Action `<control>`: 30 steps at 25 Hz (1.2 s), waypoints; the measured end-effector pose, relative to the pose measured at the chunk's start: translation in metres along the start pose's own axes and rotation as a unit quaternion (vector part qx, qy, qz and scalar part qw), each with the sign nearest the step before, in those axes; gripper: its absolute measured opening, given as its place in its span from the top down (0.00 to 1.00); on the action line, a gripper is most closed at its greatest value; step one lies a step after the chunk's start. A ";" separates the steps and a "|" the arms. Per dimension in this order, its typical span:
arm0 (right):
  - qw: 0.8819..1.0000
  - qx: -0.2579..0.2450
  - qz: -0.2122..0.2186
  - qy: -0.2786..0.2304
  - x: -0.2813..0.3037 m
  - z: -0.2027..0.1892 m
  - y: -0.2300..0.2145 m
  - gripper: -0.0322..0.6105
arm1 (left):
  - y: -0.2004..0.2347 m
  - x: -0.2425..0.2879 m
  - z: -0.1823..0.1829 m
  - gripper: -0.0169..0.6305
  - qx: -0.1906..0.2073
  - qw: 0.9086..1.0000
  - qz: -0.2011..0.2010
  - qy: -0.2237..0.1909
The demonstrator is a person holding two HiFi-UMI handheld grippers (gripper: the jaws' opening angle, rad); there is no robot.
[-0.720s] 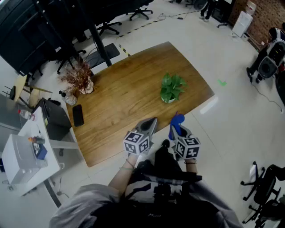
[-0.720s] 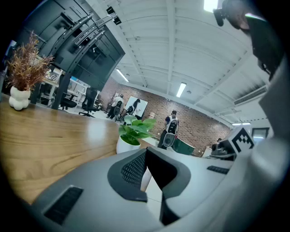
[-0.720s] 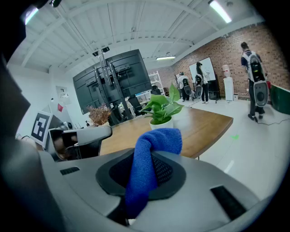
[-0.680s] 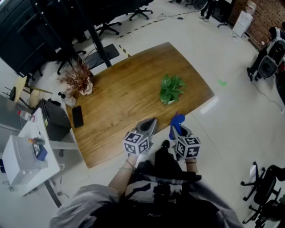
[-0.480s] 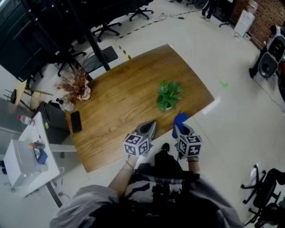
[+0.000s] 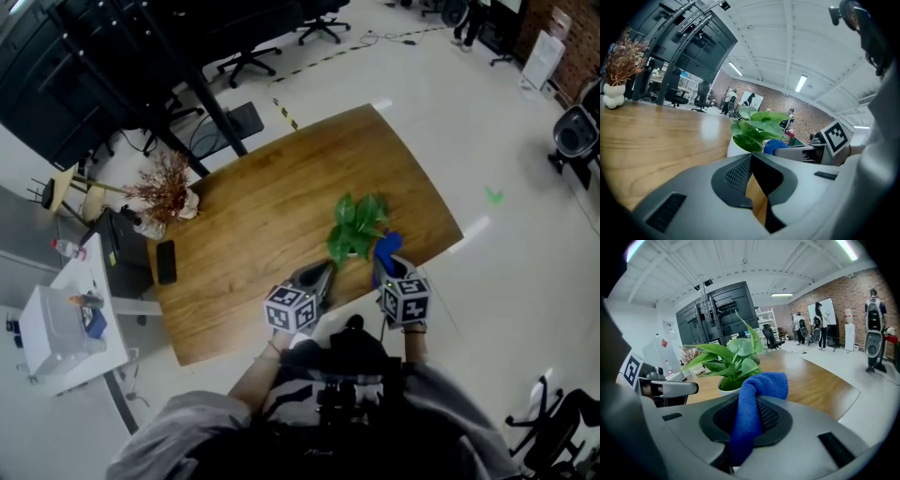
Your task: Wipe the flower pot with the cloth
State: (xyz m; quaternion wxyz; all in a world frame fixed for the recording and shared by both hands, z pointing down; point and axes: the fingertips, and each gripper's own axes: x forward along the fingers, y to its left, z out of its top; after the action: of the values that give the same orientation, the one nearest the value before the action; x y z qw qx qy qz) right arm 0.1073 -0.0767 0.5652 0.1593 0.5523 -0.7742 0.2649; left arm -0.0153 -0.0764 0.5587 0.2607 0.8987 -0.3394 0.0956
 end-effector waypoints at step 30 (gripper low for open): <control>0.996 -0.035 0.052 0.057 0.035 -0.031 -0.005 0.86 | 0.045 0.042 0.020 0.97 -0.054 0.998 0.036 -0.006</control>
State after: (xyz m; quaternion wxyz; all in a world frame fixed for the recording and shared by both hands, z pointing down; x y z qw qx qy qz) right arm 0.0988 -0.0873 0.6104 0.2085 0.4891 -0.8005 0.2765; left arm -0.0135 -0.1391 0.5746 0.3027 0.8714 -0.3775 0.0808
